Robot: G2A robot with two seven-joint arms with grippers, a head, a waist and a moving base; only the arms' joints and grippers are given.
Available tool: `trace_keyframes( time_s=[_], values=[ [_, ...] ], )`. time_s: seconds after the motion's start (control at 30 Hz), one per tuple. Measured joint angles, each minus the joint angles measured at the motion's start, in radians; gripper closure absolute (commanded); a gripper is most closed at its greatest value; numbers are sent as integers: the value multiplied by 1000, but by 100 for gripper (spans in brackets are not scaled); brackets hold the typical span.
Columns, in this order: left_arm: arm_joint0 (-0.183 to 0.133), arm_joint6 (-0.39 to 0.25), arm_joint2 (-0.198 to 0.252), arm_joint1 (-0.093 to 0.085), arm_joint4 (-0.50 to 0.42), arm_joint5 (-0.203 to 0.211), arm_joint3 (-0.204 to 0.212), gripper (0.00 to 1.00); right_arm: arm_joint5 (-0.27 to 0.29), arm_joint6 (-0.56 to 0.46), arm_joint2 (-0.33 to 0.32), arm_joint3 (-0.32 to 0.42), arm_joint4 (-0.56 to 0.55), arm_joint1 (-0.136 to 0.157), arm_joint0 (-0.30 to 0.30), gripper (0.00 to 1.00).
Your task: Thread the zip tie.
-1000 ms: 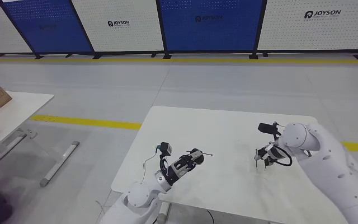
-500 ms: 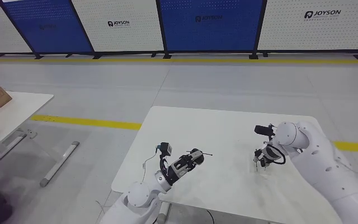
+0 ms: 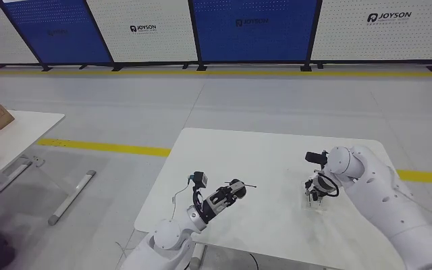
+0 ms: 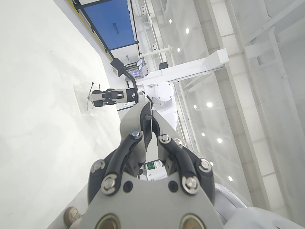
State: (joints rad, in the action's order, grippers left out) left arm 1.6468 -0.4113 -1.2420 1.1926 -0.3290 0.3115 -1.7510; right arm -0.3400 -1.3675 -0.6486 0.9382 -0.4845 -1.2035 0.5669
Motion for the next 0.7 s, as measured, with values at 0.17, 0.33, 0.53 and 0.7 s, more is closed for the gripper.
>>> trace_keyframes(
  time_s=[0.17, 0.33, 0.53, 0.7],
  values=[
    [0, 0, 0, 0, 0, 0, 0, 100, 0, -7, 11, -32, -9, -16, -12, 81],
    [0, 0, 0, 0, 0, 0, 0, 100, 0, -5, 18, -63, -15, -31, -23, 76],
    [0, 0, 0, 0, 0, 0, 0, 100, 0, -5, 31, -97, -20, -49, -37, 80],
    [0, 0, 0, 0, 0, 0, 0, 100, 5, 0, 40, -125, -22, -64, -48, 80]
  ],
)
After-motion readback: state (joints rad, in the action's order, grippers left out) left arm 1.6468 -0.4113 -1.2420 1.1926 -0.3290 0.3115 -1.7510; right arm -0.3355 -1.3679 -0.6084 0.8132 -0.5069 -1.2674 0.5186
